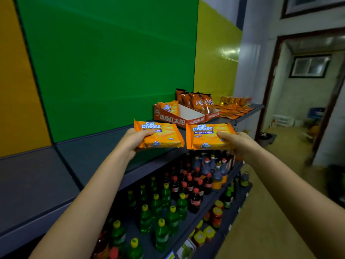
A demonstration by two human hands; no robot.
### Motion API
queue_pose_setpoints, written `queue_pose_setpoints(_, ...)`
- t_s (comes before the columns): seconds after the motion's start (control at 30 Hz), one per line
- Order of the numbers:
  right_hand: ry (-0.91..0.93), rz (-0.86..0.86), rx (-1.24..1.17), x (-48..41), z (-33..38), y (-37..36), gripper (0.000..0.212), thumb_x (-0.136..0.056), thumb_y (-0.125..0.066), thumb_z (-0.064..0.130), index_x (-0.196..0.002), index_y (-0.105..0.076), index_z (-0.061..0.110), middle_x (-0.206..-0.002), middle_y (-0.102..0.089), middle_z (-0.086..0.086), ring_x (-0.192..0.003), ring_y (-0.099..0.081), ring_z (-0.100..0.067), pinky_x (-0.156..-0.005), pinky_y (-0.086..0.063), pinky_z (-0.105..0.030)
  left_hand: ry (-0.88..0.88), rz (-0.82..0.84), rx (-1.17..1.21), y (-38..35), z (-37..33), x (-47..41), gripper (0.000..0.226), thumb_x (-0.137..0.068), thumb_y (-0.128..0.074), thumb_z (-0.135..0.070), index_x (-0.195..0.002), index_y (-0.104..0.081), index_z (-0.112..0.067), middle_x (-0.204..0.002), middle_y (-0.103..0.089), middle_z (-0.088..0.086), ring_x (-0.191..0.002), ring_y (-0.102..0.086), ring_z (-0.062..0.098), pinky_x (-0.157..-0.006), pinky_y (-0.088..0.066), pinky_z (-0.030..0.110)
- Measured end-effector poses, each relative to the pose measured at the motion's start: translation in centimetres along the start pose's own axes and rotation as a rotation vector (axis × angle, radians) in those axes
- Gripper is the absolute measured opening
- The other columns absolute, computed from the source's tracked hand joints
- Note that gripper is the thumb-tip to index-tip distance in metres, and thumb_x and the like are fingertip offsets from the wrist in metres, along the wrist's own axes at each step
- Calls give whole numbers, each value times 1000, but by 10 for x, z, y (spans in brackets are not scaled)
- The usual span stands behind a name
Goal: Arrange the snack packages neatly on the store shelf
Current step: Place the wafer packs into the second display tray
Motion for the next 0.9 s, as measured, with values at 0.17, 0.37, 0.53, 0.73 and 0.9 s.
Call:
queue_pose_setpoints(0.17, 20, -45, -20, -73, -5, 20, 36, -86, -64, 31, -108, -50, 6, -102, -56, -10, -91, -52, -23, -77, -44, -36, 4, 22, -12, -46, 1, -68, 17, -85, -66, -15, -100, -58, -10, -77, -64, 4, -37, -61, 2, -40, -50, 14)
queue_pose_setpoints(0.37, 39, -68, -67, -170, 6, 28, 43, -92, -56, 30, -123, -51, 2, -108, -56, -9, -94, -52, -23, -67, -42, -29, -13, -14, -25, -82, -13, -159, 7, -85, -64, -10, -82, -58, -13, -75, -63, 4, -36, -60, 3, -42, -51, 16)
queue_pose_setpoints(0.53, 92, -25, -111, -235, 19, 26, 18, -93, -54, 27, -101, -54, 11, -101, -56, -9, -70, -51, -14, -60, -39, -26, -8, -48, -5, -101, -17, -218, 12, -84, -66, -12, -94, -60, -13, -70, -67, 3, -43, -63, 8, -45, -53, 19)
queue_pose_setpoints(0.73, 129, 36, -208, -297, 36, 21, 18, -93, -54, 24, -105, -51, 11, -87, -59, -7, -66, -52, -13, -55, -42, -24, 1, -118, -71, -117, -17, -271, 9, -87, -62, -17, -93, -57, -13, -75, -64, 4, -50, -60, 9, -47, -51, 19)
queue_pose_setpoints(0.9, 176, 154, -216, -354, 45, 9, 26, -93, -55, 23, -115, -50, 10, -99, -61, -9, -70, -57, -13, -63, -50, -26, -9, -210, -67, -127, -19, -311, 6, -90, -55, -17, -90, -54, -11, -43, -62, -5, -30, -54, 3, -40, -45, 14)
Point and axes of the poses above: each hand's wrist, its own x-axis away from the middle knuckle, its own y-axis out of the back of the hand, z = x × y, the point moved 3 cm from there along -x, towards the middle knuckle
